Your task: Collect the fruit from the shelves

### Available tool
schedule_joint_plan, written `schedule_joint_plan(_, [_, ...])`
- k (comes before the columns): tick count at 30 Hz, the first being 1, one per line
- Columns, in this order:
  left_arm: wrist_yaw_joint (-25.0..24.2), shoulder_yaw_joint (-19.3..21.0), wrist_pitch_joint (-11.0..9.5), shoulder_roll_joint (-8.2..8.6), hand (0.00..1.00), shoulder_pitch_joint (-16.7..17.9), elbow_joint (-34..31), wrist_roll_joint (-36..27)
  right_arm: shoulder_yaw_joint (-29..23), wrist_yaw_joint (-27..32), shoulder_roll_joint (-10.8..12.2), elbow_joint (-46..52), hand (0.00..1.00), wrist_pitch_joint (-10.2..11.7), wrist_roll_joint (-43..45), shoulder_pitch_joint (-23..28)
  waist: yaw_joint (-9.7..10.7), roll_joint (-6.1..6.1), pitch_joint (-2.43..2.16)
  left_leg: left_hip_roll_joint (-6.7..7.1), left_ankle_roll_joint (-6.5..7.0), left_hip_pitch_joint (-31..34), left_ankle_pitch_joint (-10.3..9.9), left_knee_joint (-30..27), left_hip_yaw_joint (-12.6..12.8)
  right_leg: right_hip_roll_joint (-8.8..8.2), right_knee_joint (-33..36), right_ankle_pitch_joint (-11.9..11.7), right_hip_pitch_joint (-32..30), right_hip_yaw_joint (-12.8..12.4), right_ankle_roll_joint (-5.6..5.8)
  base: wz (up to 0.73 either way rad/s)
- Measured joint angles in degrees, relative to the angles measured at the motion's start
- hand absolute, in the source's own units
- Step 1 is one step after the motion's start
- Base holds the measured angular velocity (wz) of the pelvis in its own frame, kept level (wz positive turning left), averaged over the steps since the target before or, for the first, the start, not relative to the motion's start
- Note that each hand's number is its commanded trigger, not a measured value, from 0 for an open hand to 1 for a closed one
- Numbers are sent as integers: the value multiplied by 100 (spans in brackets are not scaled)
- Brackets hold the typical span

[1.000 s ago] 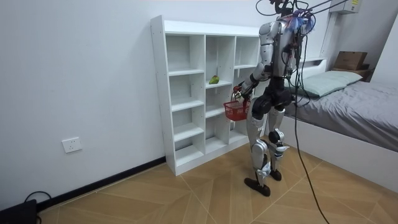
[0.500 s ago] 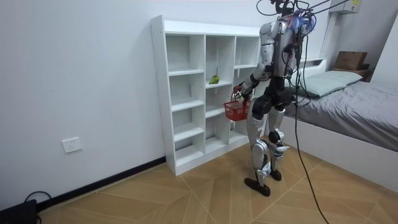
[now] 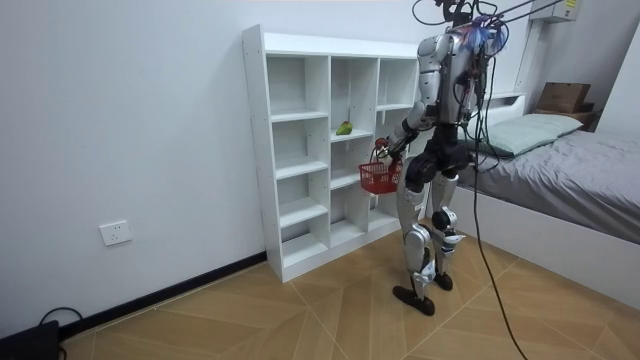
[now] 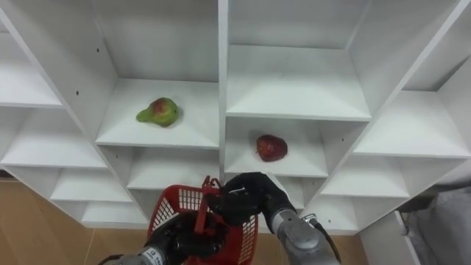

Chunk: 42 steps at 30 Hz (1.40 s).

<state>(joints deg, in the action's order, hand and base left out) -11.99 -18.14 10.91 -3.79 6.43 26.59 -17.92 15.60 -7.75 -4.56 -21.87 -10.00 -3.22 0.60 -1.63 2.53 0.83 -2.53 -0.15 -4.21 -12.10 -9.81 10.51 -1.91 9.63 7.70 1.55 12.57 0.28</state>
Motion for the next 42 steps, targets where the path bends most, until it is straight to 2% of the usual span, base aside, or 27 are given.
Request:
schedule_joint_plan(9, [0, 2, -3, -24, 100, 0, 0, 2, 3, -62, -22, -151, 100, 9, 109, 3, -14, 33, -22, 0, 0, -3, 0, -7, -6, 0, 0, 0, -2, 2, 0, 0])
schedule_joint_plan(10, [0, 3, -3, -31, 100, 0, 0, 2, 2, -57, -22, -205, 94, 13, 107, 3, -20, 37, -26, 0, 0, -2, 0, -7, -6, 0, 0, 0, -2, 2, 0, 0])
schedule_joint_plan(11, [0, 4, -8, -36, 100, 0, 0, 2, 2, -51, -23, -232, 75, 13, 107, 3, -21, 38, -26, 0, 0, -3, 0, -7, -6, 1, 1, 0, -6, 3, 0, 0])
schedule_joint_plan(12, [0, 4, -8, -38, 100, 0, 0, 2, 2, -48, -24, -232, 40, 13, 107, 3, -22, 38, -26, 0, 0, -2, 0, -7, -6, 1, 1, 0, -10, 3, 0, 0])
schedule_joint_plan(13, [0, 4, -8, -41, 100, 0, 0, 3, 1, -43, -23, -232, 22, 16, 107, 3, -22, 37, -27, 0, 0, -1, 0, -7, -7, 1, 2, 0, -12, 4, -1, 0])
schedule_joint_plan(15, [0, 5, -9, -42, 100, 0, 0, 4, 1, -40, -23, -234, 0, 18, 107, 3, -21, 36, -28, 0, 0, -8, 0, -7, -13, 1, 2, 0, -2, 9, -1, 0])
schedule_joint_plan(21, [0, 6, -16, -47, 100, 0, 0, 4, 2, -36, -23, -239, 0, 65, 107, 3, -23, 35, -28, 0, 0, -12, 0, -8, -22, 1, 4, 0, 8, 17, -1, 0])
schedule_joint_plan(23, [19, 6, -15, -101, 100, 8, 4, 22, -3, -22, -25, -255, 0, 130, 102, 6, -15, 32, -27, 0, 0, -43, 0, -7, -27, 1, 0, 0, 44, 21, -1, 0])
schedule_joint_plan(42, [44, -1, -54, -137, 100, 9, 6, 15, 66, 7, -28, -269, 0, 162, 105, 40, -6, -9, -27, 2, 0, -22, 0, 0, -33, 1, 2, 2, 43, 18, 2, 0])
